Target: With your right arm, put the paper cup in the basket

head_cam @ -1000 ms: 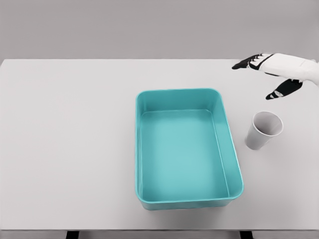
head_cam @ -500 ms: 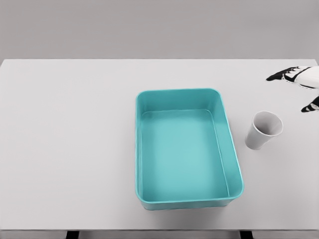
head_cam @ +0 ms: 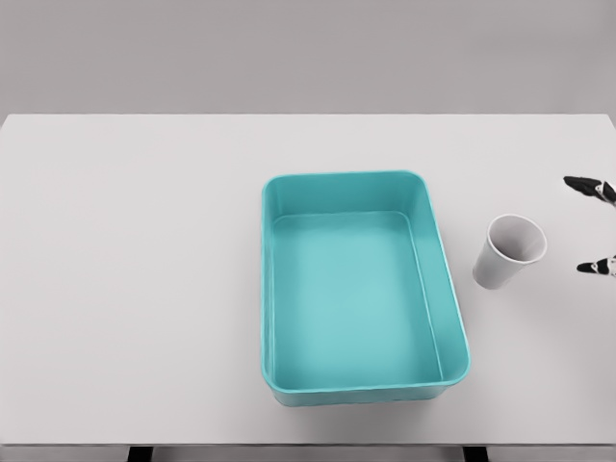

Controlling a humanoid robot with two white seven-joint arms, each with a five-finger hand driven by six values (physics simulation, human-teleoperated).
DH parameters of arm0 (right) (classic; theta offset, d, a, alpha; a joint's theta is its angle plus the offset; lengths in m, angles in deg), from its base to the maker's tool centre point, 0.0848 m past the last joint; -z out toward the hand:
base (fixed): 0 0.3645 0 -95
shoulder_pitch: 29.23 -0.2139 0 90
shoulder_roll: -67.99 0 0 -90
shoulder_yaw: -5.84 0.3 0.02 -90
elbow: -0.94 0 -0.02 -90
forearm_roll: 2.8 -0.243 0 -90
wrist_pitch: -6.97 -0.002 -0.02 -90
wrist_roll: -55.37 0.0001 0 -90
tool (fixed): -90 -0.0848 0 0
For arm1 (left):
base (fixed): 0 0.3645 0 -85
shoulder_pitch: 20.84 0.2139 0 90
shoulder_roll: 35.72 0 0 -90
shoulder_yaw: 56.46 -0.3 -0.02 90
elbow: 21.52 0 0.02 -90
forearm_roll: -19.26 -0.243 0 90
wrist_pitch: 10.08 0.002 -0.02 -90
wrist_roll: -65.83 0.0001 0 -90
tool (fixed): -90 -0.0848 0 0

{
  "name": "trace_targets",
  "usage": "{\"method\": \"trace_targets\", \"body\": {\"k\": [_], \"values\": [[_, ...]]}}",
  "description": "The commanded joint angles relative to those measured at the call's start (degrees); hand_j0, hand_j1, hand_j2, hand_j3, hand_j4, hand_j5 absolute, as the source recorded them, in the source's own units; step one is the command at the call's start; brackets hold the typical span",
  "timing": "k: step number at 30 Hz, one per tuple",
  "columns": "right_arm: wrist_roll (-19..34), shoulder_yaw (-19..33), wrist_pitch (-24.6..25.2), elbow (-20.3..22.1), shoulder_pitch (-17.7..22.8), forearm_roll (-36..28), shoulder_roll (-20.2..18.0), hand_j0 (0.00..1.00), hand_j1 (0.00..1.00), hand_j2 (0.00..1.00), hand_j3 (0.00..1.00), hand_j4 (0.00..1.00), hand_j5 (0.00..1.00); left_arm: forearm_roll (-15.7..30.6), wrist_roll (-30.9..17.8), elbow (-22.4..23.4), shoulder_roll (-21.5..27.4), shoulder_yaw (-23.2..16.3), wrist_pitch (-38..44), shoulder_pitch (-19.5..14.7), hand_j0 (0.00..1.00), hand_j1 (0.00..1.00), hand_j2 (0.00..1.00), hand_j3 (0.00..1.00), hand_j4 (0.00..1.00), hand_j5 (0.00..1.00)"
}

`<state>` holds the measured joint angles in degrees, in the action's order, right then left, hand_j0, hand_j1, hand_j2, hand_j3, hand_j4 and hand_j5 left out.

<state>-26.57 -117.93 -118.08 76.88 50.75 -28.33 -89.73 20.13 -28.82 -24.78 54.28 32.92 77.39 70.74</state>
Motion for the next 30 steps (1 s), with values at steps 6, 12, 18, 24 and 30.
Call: {"method": "trace_targets", "body": {"k": [6, 12, 18, 24, 30], "values": [[-1.64, -0.15, 0.06, 0.43, 3.16, -0.92, 3.91, 1.0, 1.0, 1.0, 1.0, 1.0, 1.0, 0.0, -0.01, 0.01, 0.0, 0.0, -0.01, 0.0, 1.0, 1.0, 1.0, 1.0, 1.0, 1.0], [-1.64, -0.24, 0.06, 0.69, 3.43, -0.83, 6.02, 1.0, 1.0, 1.0, 1.0, 1.0, 1.0, 0.0, -0.01, 0.01, 0.0, 0.0, -0.01, 0.0, 1.0, 1.0, 1.0, 1.0, 1.0, 1.0], [-1.64, -0.15, 0.06, 0.61, 2.64, -0.92, 8.48, 1.0, 1.0, 1.0, 1.0, 1.0, 1.0, 0.0, -0.01, 0.01, 0.0, 0.0, -0.01, 0.0, 1.0, 1.0, 1.0, 1.0, 1.0, 1.0], [-1.99, -0.24, 0.06, 0.52, 2.55, -1.01, 9.88, 1.0, 1.0, 1.0, 1.0, 1.0, 1.0, 0.0, -0.01, 0.01, 0.0, 0.0, -0.01, 0.0, 1.0, 1.0, 1.0, 1.0, 1.0, 1.0], [-2.08, -0.41, 0.06, 0.69, 2.55, -0.83, 10.76, 1.0, 1.0, 1.0, 1.0, 1.0, 1.0, 0.0, -0.01, 0.01, 0.0, 0.0, -0.01, 0.0, 1.0, 1.0, 1.0, 1.0, 1.0, 1.0]]}}
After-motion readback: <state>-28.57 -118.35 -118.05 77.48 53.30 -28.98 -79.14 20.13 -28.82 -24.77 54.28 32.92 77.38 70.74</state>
